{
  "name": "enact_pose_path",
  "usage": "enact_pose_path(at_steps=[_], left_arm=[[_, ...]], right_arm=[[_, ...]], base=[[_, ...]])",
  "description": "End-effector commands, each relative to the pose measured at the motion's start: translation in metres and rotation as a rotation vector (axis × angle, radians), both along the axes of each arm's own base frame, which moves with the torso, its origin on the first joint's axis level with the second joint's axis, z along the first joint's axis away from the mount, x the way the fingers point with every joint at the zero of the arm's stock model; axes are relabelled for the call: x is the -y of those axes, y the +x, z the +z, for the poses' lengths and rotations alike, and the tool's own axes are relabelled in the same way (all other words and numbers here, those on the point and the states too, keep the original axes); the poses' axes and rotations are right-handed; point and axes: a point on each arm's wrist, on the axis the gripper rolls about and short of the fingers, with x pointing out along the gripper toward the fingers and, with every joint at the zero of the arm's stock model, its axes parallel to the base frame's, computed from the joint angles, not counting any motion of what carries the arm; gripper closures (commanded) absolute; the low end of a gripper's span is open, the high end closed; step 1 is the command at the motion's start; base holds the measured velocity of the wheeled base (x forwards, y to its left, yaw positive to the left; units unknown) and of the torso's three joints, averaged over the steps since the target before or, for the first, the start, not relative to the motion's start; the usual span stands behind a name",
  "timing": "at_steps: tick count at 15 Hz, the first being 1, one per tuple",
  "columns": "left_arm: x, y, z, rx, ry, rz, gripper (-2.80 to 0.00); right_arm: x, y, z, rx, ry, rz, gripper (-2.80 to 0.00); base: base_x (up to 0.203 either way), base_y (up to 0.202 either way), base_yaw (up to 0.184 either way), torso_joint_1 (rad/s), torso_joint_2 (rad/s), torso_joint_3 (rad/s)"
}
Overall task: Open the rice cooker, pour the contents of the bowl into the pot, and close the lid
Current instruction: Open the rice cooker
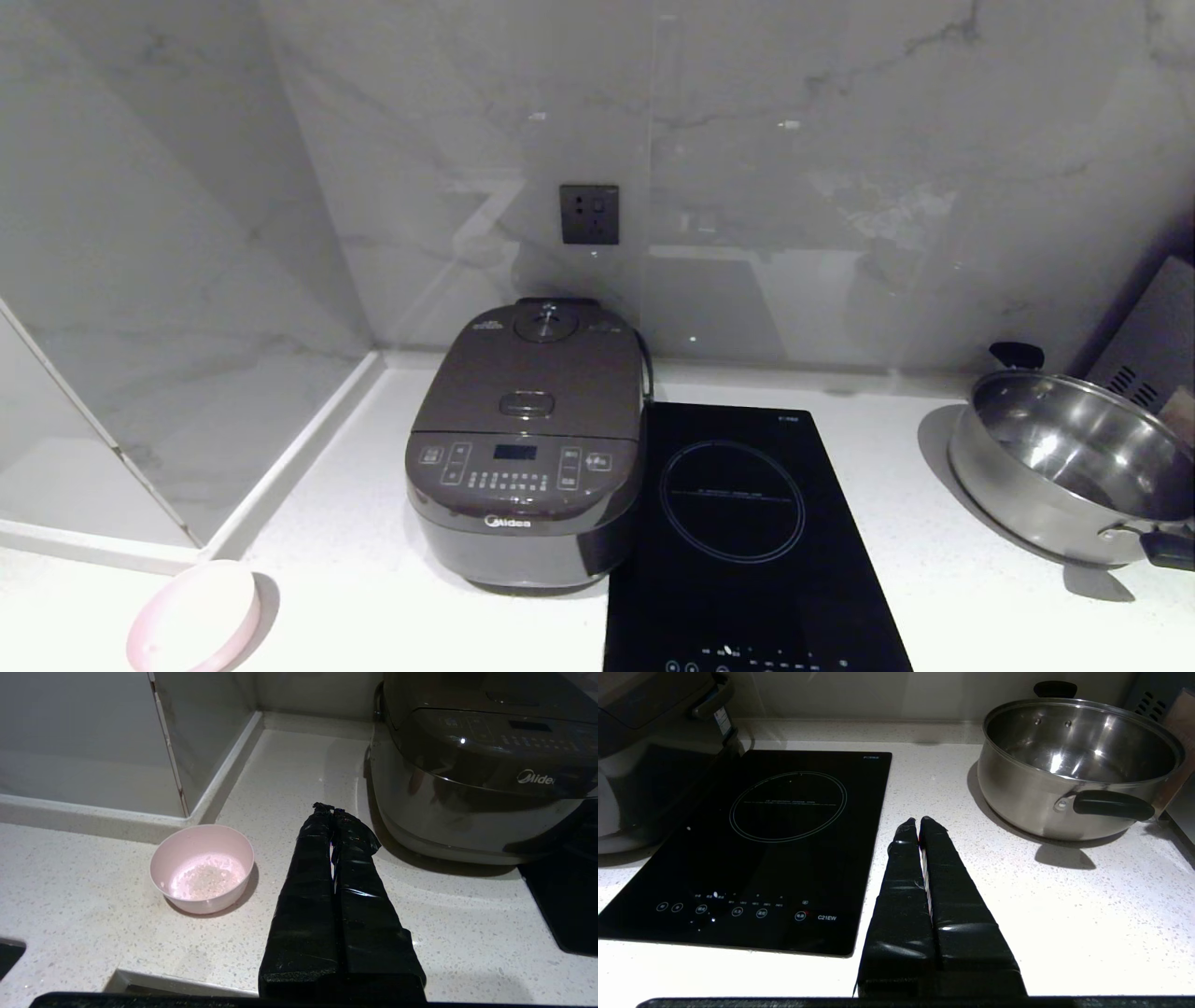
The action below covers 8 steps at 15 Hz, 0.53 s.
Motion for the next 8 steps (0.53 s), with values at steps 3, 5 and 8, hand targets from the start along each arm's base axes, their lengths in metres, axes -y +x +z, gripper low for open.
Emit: enact_pose_path(at_steps=[3,5,8], left_arm=[[0.0,0.0,-0.0001,-0.001,0.0,0.0,0.0],[0.0,0.0,0.0001,0.001,0.0,0.002,0.0],[0.0,0.0,-0.0001,-0.001,0.0,0.002,0.0]], right_arm=[[0.0,0.0001,0.0,-0.001,0.0,0.0,0.0],[0.0,0.0001,0.0,-0.001,0.0,0.0,0.0],[0.0,0.0001,0.0,-0.001,0.002,0.0,0.0]], base=[[0.0,0.0,0.0,0.0,0.0,0.0],[0.0,0.0,0.0,0.0,0.0,0.0],[0.0,0.0,0.0,0.0,0.0,0.0]])
